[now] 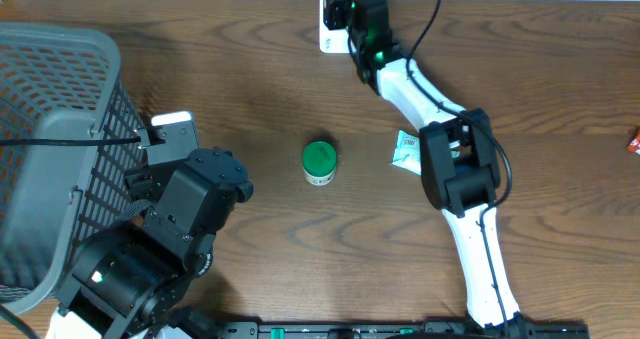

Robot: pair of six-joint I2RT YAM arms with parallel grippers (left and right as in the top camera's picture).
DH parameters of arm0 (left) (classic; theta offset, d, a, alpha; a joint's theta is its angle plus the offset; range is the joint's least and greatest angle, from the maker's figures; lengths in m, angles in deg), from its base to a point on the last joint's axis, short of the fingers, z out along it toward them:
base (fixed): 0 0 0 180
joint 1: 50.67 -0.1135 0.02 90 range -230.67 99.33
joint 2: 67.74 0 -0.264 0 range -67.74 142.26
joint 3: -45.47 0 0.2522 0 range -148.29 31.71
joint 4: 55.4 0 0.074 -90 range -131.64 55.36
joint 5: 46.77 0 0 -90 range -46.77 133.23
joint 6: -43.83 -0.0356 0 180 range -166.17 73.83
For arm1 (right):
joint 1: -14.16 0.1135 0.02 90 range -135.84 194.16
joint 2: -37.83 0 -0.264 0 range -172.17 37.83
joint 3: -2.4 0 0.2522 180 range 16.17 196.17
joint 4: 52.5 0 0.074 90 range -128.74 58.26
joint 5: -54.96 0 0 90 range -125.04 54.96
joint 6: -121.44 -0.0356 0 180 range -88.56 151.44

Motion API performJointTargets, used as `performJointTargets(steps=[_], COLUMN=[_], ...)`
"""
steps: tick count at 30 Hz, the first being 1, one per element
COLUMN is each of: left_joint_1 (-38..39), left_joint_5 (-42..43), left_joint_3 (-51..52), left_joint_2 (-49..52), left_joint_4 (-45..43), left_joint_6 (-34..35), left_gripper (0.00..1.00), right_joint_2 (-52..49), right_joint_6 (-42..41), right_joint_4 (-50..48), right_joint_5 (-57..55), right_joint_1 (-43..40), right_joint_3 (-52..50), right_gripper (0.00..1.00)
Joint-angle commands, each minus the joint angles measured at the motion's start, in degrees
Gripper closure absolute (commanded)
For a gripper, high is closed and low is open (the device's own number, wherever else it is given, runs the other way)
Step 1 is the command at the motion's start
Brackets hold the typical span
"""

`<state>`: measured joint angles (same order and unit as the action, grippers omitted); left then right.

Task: Scan the item barcode
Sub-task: 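Hold the Kleenex pack in front of the white scanner, then carry the Kleenex pack to the right table edge and release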

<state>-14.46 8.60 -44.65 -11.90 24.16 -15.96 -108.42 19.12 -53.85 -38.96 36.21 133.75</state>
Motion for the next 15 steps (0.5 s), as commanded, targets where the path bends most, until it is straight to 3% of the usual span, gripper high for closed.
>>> performJointTargets(steps=[1, 11, 15], left_joint_1=[-0.1, -0.1, -0.1], left_joint_5=[-0.3, -0.3, -0.3], left_joint_3=[0.0, 0.0, 0.0], left_joint_2=[-0.1, -0.1, -0.1], left_joint_4=[0.2, 0.2, 0.2], left_joint_6=[0.5, 0.5, 0.5], left_gripper=[0.19, 0.19, 0.19], right_joint_2=[-2.1, -1.2, 4.2], right_joint_6=[1.2, 1.3, 1.8], right_joint_4=[-2.2, -1.7, 4.8], right_joint_5=[-0.5, -0.5, -0.5], right_joint_1=[0.9, 0.9, 0.1], right_joint_3=[0.5, 0.5, 0.5], right_gripper=[0.52, 0.49, 0.50])
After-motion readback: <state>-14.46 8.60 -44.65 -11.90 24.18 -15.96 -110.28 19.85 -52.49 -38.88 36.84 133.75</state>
